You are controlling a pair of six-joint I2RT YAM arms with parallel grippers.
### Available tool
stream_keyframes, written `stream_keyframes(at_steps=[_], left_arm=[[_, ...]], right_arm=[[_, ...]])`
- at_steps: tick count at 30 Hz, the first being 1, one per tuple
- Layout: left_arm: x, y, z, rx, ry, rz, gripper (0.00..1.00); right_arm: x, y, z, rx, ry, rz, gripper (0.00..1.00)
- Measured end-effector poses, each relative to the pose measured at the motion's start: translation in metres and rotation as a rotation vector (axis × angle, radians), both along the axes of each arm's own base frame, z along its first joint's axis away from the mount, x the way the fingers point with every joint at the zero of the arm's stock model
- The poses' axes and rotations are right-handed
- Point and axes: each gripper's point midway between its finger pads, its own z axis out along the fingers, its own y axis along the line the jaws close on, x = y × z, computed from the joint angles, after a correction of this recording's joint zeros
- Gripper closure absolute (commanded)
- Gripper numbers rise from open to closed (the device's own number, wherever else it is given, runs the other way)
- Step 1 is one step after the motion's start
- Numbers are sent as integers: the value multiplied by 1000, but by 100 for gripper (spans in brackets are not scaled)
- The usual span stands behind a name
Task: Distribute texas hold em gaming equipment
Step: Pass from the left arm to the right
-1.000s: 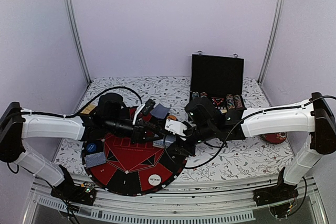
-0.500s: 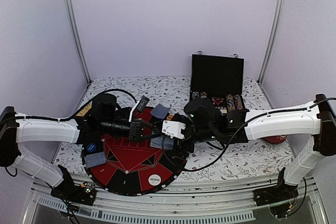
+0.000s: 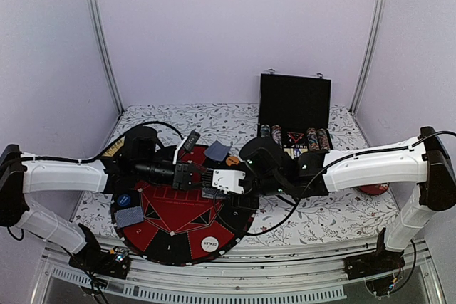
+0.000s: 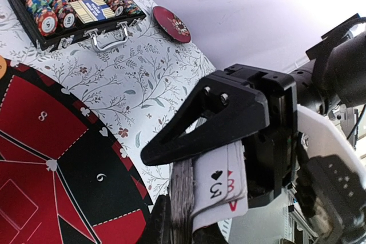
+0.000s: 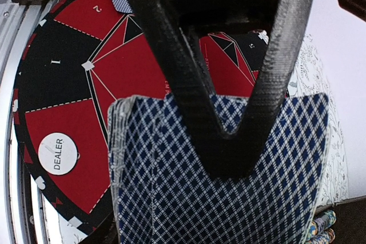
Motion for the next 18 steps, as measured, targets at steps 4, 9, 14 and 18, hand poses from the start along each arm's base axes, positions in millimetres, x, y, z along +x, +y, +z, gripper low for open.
stream_keyframes(at_steps=[4,9,14,18], left_arm=[[-2,0,-3,6,8,-12,72],[-6,-1,0,-3,18,-38,60],[-8,-2,1,2,24,-52,62],[-6,-1,-1,18,25,-41,76]], right_arm=[[-2,-1,-2,-6,13,-4,44],[-2,-1,-1,-10,14,-4,44],[-1,-1,-1,-10,12,-6,44],[-1,-1,-1,-10,11,-5,43]])
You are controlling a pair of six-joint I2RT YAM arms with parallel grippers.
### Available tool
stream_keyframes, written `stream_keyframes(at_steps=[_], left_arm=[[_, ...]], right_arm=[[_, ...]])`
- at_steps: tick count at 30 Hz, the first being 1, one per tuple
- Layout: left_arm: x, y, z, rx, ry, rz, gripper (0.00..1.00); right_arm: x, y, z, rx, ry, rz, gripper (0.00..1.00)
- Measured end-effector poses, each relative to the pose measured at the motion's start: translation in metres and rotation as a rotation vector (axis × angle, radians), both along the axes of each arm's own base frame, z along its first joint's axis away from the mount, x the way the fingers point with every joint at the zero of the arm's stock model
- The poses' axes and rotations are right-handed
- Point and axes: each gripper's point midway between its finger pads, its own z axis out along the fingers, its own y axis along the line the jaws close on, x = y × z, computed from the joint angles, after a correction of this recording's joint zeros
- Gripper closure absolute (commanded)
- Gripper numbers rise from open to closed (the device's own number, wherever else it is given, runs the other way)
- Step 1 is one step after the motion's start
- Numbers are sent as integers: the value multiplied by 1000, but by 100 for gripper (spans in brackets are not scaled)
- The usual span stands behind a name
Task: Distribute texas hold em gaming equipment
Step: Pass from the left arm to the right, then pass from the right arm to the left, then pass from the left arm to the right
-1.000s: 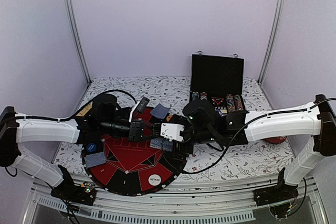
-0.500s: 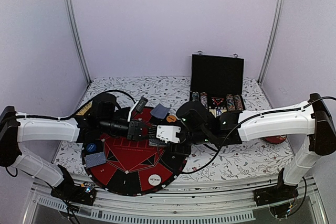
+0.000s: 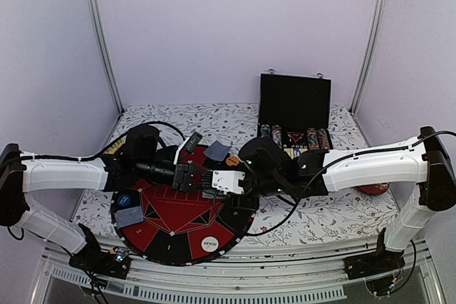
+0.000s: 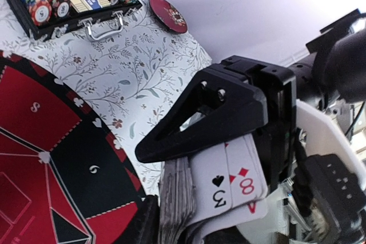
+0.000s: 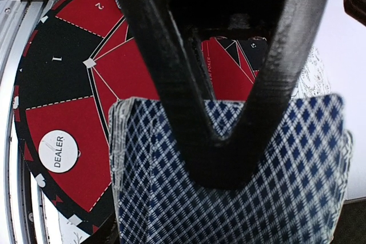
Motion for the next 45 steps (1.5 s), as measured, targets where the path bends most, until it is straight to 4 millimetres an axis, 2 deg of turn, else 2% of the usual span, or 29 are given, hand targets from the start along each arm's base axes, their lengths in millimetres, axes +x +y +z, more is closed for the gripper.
stream_keyframes(at_steps=[2,5,8,10,12,13,14,16,17,18,22,25,30,33,35,38,45], left_arm=[[1,0,-2,9,4,6,76],[2,-1,-2,14,11,5,69],[1,-2,-1,11,12,-1,69],[-1,-3,-1,11,13,-4,73],[0,-3,-2,13,18,-2,85],[0,-3,-3,15,22,2,96],[1,-3,-3,18,27,7,100],[1,-4,-3,15,26,7,100],[0,-5,-2,13,22,1,100],[-1,-5,-2,12,23,-2,100],[-3,-6,-2,16,21,-4,100],[-3,-5,7,-4,-9,-4,100],[-1,-6,25,-41,-57,-2,100],[-3,-6,24,-34,-50,-4,100],[-3,-5,22,-25,-39,-4,100],[-4,-5,19,-14,-23,-1,100],[1,-3,17,2,13,33,100]], right_arm=[[0,0,0,1,1,1,42],[0,0,0,0,-1,-3,41],[4,0,2,6,-20,-13,41],[6,0,4,11,-33,-17,40],[7,0,5,10,-41,-19,39],[8,0,5,9,-45,-21,36],[8,0,5,8,-48,-22,29],[9,-1,4,5,-51,-26,16],[10,-2,4,3,-53,-31,3],[11,-2,5,6,-57,-35,0],[15,-5,15,44,-79,-54,1],[13,-13,29,108,-61,-57,1],[3,-33,64,279,11,-23,1],[-7,-40,88,385,20,22,1],[-9,-42,95,421,4,35,1],[-10,-41,90,398,-49,28,1],[-7,-22,59,240,-117,21,1]])
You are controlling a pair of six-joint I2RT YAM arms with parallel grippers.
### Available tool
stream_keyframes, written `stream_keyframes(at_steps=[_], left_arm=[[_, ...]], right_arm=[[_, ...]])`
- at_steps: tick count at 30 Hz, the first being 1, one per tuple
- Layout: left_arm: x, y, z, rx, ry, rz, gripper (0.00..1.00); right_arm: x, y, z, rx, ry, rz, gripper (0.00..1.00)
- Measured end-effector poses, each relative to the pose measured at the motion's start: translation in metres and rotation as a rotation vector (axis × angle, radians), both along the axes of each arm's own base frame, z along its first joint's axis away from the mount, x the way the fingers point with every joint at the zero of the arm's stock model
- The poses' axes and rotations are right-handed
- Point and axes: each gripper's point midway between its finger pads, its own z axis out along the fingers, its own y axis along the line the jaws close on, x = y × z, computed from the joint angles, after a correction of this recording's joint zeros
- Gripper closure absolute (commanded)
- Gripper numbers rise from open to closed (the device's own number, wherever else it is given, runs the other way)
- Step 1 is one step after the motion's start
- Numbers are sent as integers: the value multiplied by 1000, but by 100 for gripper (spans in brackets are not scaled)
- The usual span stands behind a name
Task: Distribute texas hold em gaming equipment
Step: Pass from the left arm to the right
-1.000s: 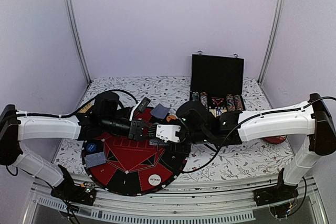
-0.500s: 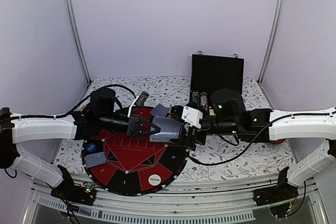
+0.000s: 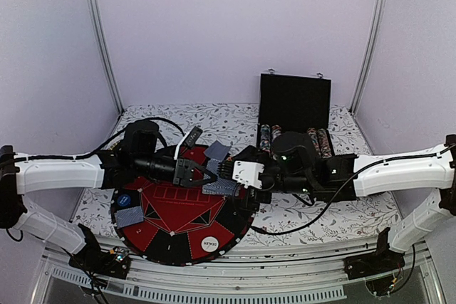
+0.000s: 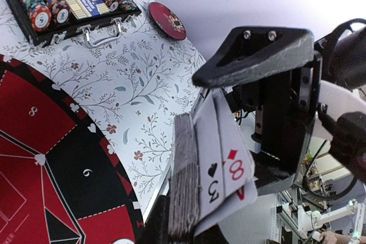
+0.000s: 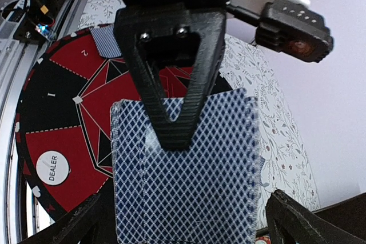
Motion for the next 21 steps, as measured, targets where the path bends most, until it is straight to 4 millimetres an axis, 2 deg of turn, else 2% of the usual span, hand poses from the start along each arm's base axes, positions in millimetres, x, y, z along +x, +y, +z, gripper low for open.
stream_keyframes(at_steps=[10,15,19,21], left_arm=[[5,2,-6,13,38,21,100],[2,3,-7,17,48,11,100],[3,3,-10,23,56,11,100],[4,3,-11,26,59,13,90]], right_arm=[[10,20,-40,-160,26,-18,2],[16,21,-57,-208,21,-43,21],[21,25,-56,-216,13,-53,36],[21,26,-56,-218,13,-54,42]])
